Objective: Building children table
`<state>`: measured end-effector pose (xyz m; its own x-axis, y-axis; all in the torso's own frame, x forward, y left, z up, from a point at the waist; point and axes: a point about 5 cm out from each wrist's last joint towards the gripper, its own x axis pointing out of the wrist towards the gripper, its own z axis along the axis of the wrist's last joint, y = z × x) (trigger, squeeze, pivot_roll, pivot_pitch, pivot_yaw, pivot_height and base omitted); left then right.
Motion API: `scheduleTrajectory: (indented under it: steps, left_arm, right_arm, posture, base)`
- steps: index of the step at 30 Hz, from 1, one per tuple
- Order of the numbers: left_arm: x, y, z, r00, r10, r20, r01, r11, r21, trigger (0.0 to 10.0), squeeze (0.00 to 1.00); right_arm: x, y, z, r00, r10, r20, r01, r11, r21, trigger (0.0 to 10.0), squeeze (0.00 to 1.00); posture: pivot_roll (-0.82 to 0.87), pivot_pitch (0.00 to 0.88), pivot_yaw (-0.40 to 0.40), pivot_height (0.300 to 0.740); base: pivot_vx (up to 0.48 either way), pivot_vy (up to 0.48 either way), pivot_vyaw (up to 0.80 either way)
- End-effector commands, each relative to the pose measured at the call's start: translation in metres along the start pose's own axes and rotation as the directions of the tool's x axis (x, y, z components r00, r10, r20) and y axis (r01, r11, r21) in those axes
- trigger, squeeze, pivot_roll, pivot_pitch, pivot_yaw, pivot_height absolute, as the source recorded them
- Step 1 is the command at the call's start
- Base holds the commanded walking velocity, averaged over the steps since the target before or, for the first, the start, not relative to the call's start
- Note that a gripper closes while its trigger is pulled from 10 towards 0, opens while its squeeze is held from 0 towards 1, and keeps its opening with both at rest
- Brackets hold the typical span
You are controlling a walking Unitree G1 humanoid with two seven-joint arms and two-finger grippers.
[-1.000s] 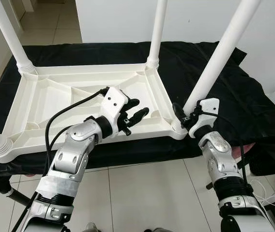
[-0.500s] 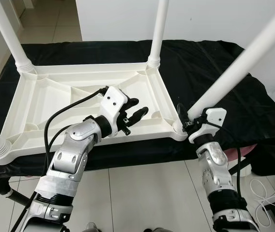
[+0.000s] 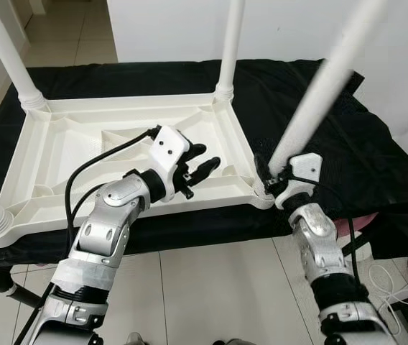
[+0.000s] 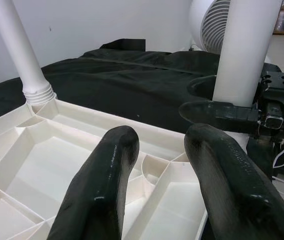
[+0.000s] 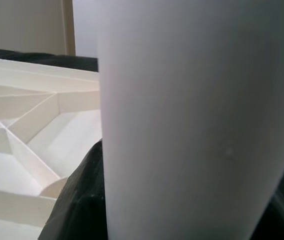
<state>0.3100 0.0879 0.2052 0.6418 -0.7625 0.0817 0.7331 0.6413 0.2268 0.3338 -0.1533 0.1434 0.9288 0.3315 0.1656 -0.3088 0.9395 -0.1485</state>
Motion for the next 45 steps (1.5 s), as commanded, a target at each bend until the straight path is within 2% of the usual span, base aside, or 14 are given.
scheduleTrajectory:
  steps: [1,3,5,10,12,13,14,15,22,29,33,35,36,45]
  left_arm:
    - [0.001,0.002,0.004,1.000,0.030,0.006,-0.030,1.000,-0.002,10.0,0.00]
    - [0.001,0.002,0.004,1.000,0.030,0.006,-0.030,1.000,-0.002,10.0,0.00]
    - [0.001,0.003,0.005,0.999,0.035,0.008,-0.035,0.999,0.003,10.0,0.00]
    - [0.001,0.004,0.005,0.999,0.038,0.009,-0.038,0.999,0.005,10.0,0.00]
    - [0.000,0.004,0.006,0.999,0.041,0.010,-0.041,0.999,0.006,10.0,0.00]
    - [0.000,0.004,0.006,0.999,0.041,0.010,-0.041,0.999,0.006,10.0,0.00]
    - [0.000,0.005,0.006,0.999,0.043,0.010,-0.043,0.999,0.007,10.0,0.00]
    - [0.000,0.005,0.006,0.999,0.044,0.010,-0.044,0.999,0.008,10.0,0.00]
    - [0.001,0.006,0.007,0.999,0.040,0.011,-0.040,0.999,0.009,10.0,0.00]
    - [0.001,0.006,0.008,0.999,0.036,0.012,-0.036,0.999,0.012,10.0,0.00]
    - [0.002,0.005,0.008,0.999,0.038,0.013,-0.038,0.999,0.011,10.0,0.00]
    - [0.002,0.005,0.008,0.999,0.038,0.013,-0.038,0.999,0.011,10.0,0.00]
    - [0.002,0.005,0.008,0.999,0.039,0.013,-0.039,0.999,0.009,10.0,0.00]
    - [0.002,0.005,0.008,0.999,0.044,0.019,-0.044,0.999,0.007,10.0,0.00]
  right_arm:
    - [-0.015,0.010,-0.041,0.975,0.043,-0.216,-0.037,0.999,0.036,10.0,0.00]
    - [-0.015,0.010,-0.041,0.975,0.043,-0.216,-0.037,0.999,0.036,10.0,0.00]
    - [-0.009,0.011,-0.036,0.970,0.110,-0.218,-0.110,0.994,0.011,10.0,0.00]
    - [-0.005,0.006,-0.032,0.972,0.107,-0.210,-0.104,0.994,0.021,10.0,0.00]
    - [-0.007,-0.003,-0.036,0.980,-0.014,-0.201,0.038,0.992,0.118,10.0,0.00]
    - [-0.007,-0.003,-0.036,0.980,-0.014,-0.201,0.038,0.992,0.118,10.0,0.00]
    - [-0.010,-0.009,-0.039,0.972,-0.105,-0.210,0.142,0.976,0.167,10.0,0.00]
    - [-0.011,-0.009,-0.041,0.969,-0.127,-0.212,0.169,0.967,0.192,10.0,0.00]
    - [-0.017,-0.014,-0.046,0.950,-0.228,-0.215,0.281,0.923,0.263,10.0,0.00]
    - [-0.023,-0.015,-0.058,0.920,-0.275,-0.278,0.358,0.878,0.318,10.0,0.00]
    - [-0.023,-0.004,-0.055,0.947,-0.210,-0.242,0.259,0.947,0.191,10.0,0.00]
    - [-0.023,-0.004,-0.055,0.947,-0.210,-0.242,0.259,0.947,0.191,10.0,0.00]
    - [-0.021,0.006,-0.052,0.967,-0.139,-0.215,0.167,0.979,0.116,10.0,0.00]
    - [-0.028,0.021,-0.058,0.974,-0.041,-0.222,0.048,0.999,0.025,10.0,0.00]
  posture:
    - [0.03,0.085,-0.010,0.740]
    - [0.03,0.085,-0.010,0.740]
    - [0.03,0.083,-0.012,0.740]
    - [0.04,0.084,-0.018,0.740]
    - [0.04,0.085,-0.016,0.740]
    - [0.04,0.085,-0.016,0.740]
    - [0.04,0.086,-0.015,0.740]
    - [0.04,0.085,-0.015,0.740]
    - [0.04,0.084,-0.009,0.740]
    - [0.04,0.084,-0.008,0.740]
    - [0.03,0.084,-0.011,0.740]
    - [0.03,0.084,-0.011,0.740]
    - [0.03,0.082,-0.016,0.740]
    - [0.03,0.078,-0.021,0.740]
  base:
    - [0.000,0.000,0.00]
    - [0.000,0.000,0.00]
    - [0.000,0.000,0.00]
    - [0.000,0.000,0.00]
    - [0.000,0.000,0.00]
    - [0.000,0.000,0.00]
    - [0.000,0.000,0.00]
    - [0.000,0.000,0.00]
    - [0.000,0.000,0.00]
    - [0.000,0.000,0.00]
    - [0.000,0.000,0.00]
    - [0.000,0.000,0.00]
    - [0.000,0.000,0.00]
    - [0.000,0.000,0.00]
